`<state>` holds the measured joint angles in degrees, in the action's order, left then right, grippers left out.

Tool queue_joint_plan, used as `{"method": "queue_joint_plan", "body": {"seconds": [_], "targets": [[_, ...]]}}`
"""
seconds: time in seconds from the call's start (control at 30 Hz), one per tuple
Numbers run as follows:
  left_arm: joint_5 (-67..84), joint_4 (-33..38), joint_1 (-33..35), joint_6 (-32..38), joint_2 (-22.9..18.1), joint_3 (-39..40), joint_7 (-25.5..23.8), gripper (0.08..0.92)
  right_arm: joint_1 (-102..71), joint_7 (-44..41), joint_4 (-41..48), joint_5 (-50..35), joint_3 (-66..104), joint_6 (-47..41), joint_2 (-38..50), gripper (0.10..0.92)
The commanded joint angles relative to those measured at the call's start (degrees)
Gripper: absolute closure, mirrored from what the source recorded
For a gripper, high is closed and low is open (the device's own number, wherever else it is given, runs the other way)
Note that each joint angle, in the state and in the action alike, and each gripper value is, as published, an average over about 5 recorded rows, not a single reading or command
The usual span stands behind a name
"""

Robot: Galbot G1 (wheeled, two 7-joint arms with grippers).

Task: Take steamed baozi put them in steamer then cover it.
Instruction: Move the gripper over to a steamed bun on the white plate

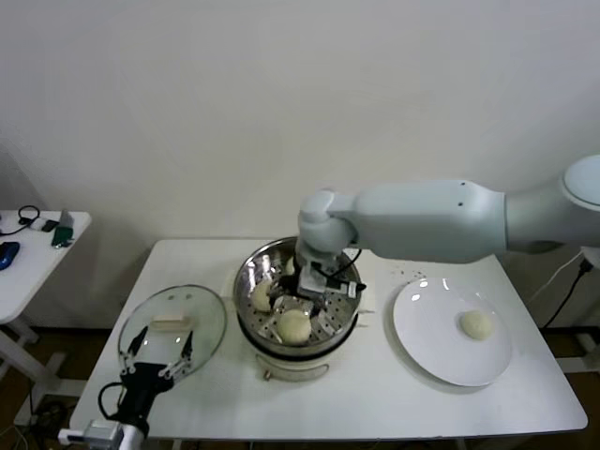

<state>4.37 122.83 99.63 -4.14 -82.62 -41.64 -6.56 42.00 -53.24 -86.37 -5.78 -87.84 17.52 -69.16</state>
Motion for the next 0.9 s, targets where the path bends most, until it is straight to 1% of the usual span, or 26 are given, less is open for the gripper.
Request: {"method": "queue_joint_plan", "body": {"seconds": [0.03, 0.1, 0.17, 0.3, 0.37, 0.5, 0.67, 0.77, 0.9], "targets": [[-0.30, -0.25, -0.26, -0.28, 0.09, 0.29, -0.20, 0.177, 16.83, -12.34, 4.98, -20.27, -9.36, -3.67, 9.39, 0.202], [-0.29, -0.36, -0.47, -0.38, 0.20, 0.40, -0.24, 0.177, 22.80, -14.37, 7.27, -24.45, -16.45, -6.35, 12.87, 0.203], [-0.21, -0.70, -0.82, -0.45, 0.41, 0.55, -0.22, 0.177, 27.27, -14.20, 8.83, -26.35, -23.29, -8.91, 15.81, 0.203], [-0.04, -1.32, -1.32, -0.44, 0.91, 0.78, -0.19, 0.177, 29.86, -12.17, 6.66, -27.89, -33.24, -16.09, 22.71, 0.203], [0.05, -1.59, -1.57, -0.43, 1.01, 0.86, -0.18, 0.177, 27.90, -11.00, 5.20, -26.46, -34.72, -19.51, 27.22, 0.203], [0.01, -2.09, -2.16, -0.53, 0.83, 1.13, -0.17, 0.177, 16.80, -7.13, 6.03, -17.98, -28.72, -24.48, 34.28, 0.203], [-0.24, -2.82, -2.27, -0.56, 0.64, 1.23, -0.15, 0.177, 2.30, -4.64, 12.71, -7.75, -17.75, -26.06, 37.05, 0.203], [-0.34, -3.19, -2.17, -0.56, 0.38, 1.11, -0.14, 0.177, -4.75, -4.58, 16.71, -5.41, -12.34, -25.87, 36.63, 0.203], [-0.60, -3.82, -1.92, -0.45, 0.19, 0.94, -0.12, 0.177, -11.57, -4.47, 19.26, -4.10, -7.27, -25.81, 35.61, 0.203]]}}
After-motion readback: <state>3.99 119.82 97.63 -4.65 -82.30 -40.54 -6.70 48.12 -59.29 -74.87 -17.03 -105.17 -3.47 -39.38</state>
